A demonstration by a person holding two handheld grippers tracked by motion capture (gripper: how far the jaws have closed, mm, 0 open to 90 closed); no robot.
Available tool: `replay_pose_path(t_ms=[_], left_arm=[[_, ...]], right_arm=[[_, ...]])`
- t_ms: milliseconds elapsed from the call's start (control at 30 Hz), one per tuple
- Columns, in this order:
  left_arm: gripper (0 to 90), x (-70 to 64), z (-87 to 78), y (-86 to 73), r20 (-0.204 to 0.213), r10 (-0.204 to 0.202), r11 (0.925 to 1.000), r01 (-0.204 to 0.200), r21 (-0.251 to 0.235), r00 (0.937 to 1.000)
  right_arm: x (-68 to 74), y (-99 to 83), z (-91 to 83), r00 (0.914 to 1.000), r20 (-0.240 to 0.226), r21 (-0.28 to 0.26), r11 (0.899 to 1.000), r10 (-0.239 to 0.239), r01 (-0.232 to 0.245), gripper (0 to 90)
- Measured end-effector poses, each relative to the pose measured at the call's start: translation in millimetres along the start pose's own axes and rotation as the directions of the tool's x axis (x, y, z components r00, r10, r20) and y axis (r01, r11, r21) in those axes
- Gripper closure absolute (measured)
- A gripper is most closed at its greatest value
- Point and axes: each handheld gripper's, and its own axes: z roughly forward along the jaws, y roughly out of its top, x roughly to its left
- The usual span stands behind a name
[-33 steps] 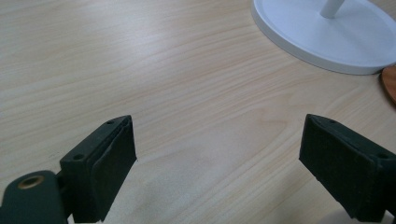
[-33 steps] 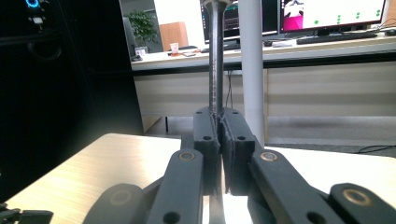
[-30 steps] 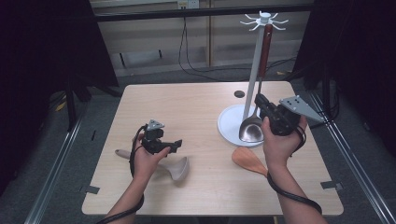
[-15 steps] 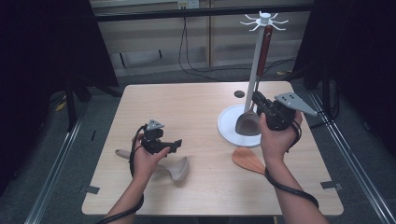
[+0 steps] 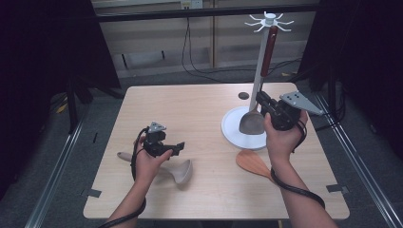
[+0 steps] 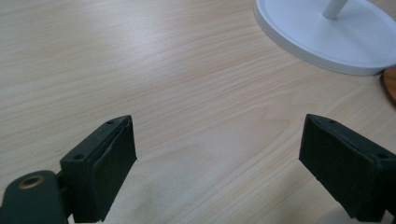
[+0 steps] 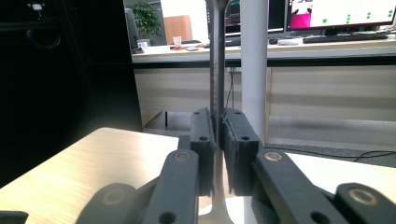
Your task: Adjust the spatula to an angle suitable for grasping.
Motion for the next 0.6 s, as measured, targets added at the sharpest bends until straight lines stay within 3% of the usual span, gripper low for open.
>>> replay_pose_path(t_ms=[167,433,600], left_arm=[[10.9,0.3,2.7,-2.2,0.002,-0.001,0.9999,0.001,0.012,1.0],[10.9,-1.0,3.3,0.3,0.01,0.002,1.0,-0.002,0.006,0.9999],[10.9,-0.7,4.6,1.0,0.012,0.0,1.0,0.0,0.003,0.9999]], right_arm=[[0.5,1.9,-0.3,1.0,0.006,-0.016,1.0,0.001,0.0,74.1],[2.5,6.4,-5.1,0.9997,0.02,-0.1,0.995,0.012,-0.01,48.7],[-1.4,11.9,-4.6,0.9998,-0.015,-0.122,0.992,0.015,-0.016,38.0]])
